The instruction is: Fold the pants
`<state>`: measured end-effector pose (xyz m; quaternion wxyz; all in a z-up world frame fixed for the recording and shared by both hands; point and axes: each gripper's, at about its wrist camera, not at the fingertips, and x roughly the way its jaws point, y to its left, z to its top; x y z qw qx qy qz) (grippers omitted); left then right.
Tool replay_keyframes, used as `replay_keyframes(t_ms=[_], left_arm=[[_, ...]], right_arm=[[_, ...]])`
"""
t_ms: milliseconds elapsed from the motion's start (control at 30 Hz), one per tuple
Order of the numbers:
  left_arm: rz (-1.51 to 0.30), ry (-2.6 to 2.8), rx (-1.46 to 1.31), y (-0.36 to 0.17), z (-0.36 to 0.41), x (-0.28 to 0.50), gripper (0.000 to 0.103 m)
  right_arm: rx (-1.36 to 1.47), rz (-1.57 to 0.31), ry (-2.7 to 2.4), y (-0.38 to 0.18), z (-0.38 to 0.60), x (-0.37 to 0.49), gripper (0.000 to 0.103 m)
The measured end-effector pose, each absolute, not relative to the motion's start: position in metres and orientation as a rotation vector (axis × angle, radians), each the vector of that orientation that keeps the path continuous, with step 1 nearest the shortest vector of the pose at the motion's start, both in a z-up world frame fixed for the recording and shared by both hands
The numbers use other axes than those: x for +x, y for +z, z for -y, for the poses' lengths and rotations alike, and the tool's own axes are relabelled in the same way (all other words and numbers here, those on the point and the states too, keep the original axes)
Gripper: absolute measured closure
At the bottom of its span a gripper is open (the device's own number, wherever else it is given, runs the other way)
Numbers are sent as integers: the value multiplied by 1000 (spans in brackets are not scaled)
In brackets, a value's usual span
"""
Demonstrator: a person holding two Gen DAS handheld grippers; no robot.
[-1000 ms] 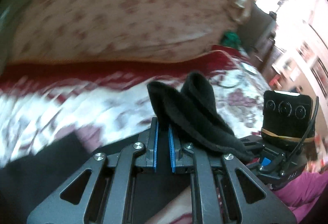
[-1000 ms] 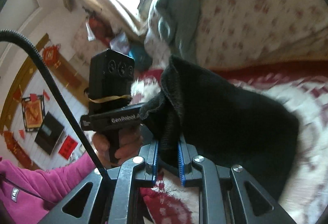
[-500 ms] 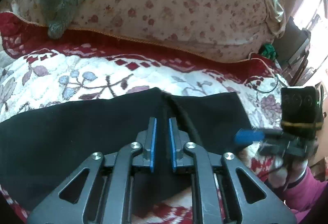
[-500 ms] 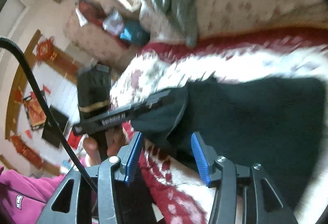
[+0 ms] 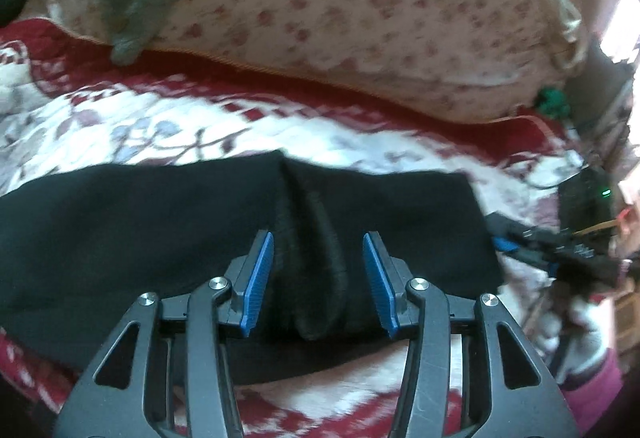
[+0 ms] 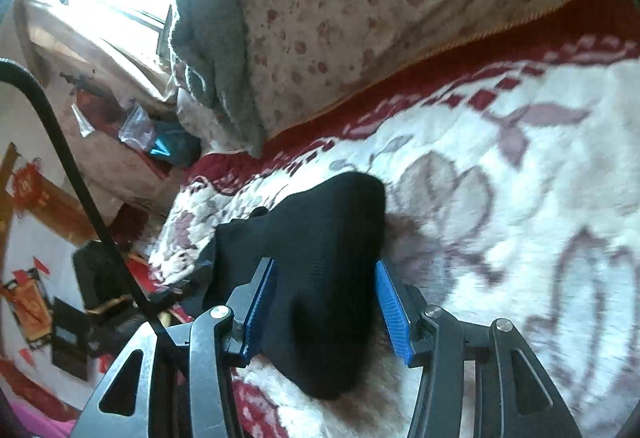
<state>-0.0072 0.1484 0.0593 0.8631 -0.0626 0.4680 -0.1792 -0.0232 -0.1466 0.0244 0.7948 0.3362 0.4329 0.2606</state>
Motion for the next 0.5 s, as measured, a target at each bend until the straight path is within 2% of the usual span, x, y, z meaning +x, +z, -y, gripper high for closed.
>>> replay_keyframes(t_ms=[67, 167, 233, 267, 333, 500], left_arm=[[-1004, -370, -157, 49, -151, -6, 57], [-1037, -363, -176, 34, -152, -2, 57], [-1027, -379, -198, 32, -152, -2, 57], [-1040, -392, -200, 33, -151, -1, 60], [-1077, -448, -209, 34, -147, -3, 80], [-1060, -453, -124, 42, -134, -16, 80]], right_arm=[[747, -934, 571, 14, 144, -15, 52], [798, -910, 611, 7, 148, -17, 71], [813, -889, 629, 9, 149, -23, 77], [811, -878, 638, 12, 150, -26, 79], [808, -861, 648, 20, 152, -35, 80], [792, -879, 609, 31, 160, -58, 81]])
